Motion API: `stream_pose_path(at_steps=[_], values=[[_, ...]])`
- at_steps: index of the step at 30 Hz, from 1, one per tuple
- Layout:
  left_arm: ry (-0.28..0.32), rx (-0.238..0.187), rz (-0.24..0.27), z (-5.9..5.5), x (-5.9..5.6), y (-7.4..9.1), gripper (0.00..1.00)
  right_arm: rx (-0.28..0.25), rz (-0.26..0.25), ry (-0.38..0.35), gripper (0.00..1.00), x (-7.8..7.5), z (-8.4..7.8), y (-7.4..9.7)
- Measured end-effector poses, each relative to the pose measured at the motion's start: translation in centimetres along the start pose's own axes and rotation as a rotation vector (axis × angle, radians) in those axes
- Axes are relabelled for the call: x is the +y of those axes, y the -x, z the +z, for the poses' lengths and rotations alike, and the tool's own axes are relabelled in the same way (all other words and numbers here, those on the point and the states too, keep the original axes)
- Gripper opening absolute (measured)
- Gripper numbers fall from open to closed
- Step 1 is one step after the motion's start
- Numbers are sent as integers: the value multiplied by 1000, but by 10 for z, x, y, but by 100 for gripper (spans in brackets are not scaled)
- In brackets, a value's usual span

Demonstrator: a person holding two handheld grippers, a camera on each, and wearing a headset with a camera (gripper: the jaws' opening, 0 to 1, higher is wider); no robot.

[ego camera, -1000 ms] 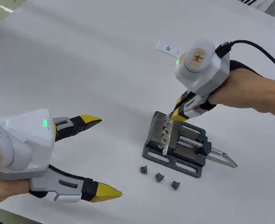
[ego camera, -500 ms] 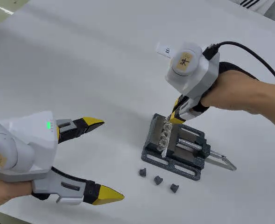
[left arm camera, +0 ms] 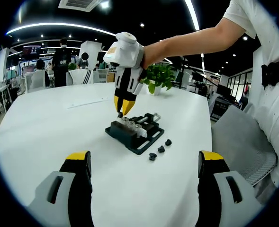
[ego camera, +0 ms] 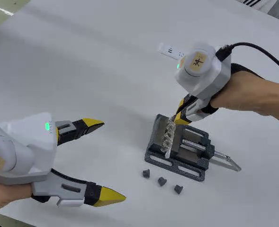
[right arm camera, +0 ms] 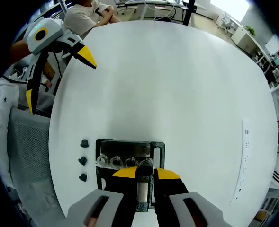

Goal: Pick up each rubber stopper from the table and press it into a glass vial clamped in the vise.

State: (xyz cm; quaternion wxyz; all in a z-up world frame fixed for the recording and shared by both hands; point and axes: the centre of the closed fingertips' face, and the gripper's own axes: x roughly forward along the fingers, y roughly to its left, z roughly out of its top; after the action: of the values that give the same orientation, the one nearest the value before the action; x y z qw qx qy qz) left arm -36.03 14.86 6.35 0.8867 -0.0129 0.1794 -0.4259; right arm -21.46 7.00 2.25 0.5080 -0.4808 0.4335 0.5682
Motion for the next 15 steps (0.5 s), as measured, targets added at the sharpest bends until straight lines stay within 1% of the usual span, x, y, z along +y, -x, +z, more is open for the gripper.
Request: stream_pose_path(at_steps=[9, 14, 15], values=[[1, 1, 0, -1, 0, -1, 93, -7, 1, 6, 10, 0, 1, 2], [1, 2, 0, -1, 0, 0, 93, -31, -2, 7, 11, 2, 2, 8], [3, 2, 0, -1, 0, 0, 92, -39, -6, 7, 10, 3, 2, 13]])
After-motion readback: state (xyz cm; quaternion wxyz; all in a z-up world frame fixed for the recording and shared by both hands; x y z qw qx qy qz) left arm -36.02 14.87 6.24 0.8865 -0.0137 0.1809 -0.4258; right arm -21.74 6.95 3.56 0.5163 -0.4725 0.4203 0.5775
